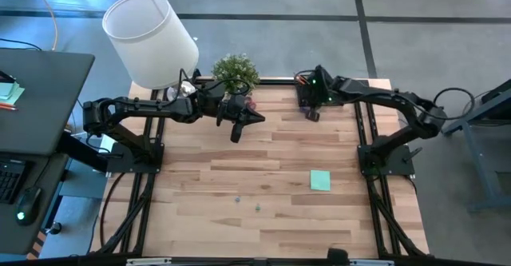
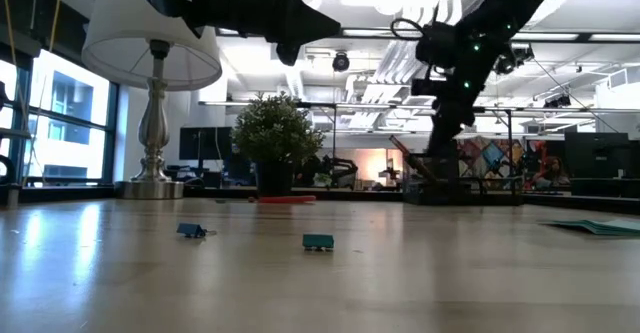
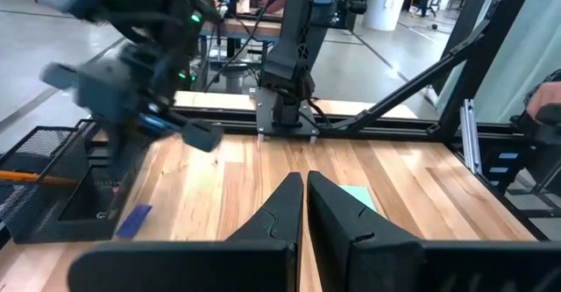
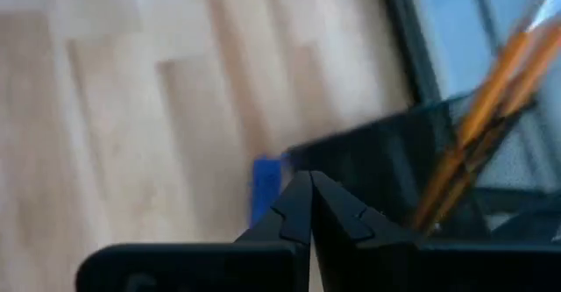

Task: Pick and place office supplies into organizer
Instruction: Put the purple eraser in the black desk organizer

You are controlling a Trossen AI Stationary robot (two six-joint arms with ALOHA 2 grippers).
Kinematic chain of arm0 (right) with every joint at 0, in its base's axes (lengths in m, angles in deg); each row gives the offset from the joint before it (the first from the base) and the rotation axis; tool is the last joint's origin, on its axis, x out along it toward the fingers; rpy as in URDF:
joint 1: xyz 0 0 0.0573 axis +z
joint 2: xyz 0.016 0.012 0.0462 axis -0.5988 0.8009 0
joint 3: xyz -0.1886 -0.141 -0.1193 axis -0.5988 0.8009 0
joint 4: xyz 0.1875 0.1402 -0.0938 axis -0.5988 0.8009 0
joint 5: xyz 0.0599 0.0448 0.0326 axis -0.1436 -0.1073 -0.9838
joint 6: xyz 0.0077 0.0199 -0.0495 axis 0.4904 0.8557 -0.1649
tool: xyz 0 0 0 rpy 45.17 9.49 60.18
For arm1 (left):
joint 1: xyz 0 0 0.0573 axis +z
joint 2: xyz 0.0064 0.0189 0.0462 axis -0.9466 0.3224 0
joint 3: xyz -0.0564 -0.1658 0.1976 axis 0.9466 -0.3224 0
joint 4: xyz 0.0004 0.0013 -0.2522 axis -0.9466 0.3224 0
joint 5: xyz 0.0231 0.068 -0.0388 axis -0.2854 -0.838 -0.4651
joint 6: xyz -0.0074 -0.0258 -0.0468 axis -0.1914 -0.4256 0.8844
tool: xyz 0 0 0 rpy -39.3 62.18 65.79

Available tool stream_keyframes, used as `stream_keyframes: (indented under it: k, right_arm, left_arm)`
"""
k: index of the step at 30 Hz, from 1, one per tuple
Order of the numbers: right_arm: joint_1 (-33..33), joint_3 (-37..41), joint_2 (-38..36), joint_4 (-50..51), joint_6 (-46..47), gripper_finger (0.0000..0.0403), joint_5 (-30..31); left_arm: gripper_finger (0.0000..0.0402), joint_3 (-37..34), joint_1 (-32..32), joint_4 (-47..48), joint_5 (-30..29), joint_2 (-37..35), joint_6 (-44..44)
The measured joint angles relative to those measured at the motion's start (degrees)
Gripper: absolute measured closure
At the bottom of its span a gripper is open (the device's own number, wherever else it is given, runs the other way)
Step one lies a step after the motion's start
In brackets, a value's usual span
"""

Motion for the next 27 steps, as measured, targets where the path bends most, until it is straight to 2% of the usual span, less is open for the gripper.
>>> stream_keyframes:
  k: [5,9,14,21,27]
  right_arm:
    - [-2.4,-0.4,1.3,1.3,-0.2,0.0402,0.5]
    - [-3.1,1.5,1.5,1.8,0.2,0.0397,-6.1]
    - [-3.1,5.7,1.5,0.3,3.3,0.0355,-5.9]
    - [-3.1,13.0,1.5,-10.4,5.8,0.0295,-8.6]
    - [-3.5,15.4,2.4,-14.9,8.2,0.0280,-6.9]
  left_arm:
    - [0.0394,0.0,0.0,0.6,0.2,0.0,0.2]
    - [0.0394,0.0,0.0,0.8,0.2,0.0,0.1]
    - [0.0394,0.0,0.0,0.8,0.2,0.0,-0.3]
    - [0.0394,0.0,0.0,0.4,0.2,0.0,-0.3]
    - [0.0394,0.0,0.0,-0.1,0.2,0.0,-0.3]
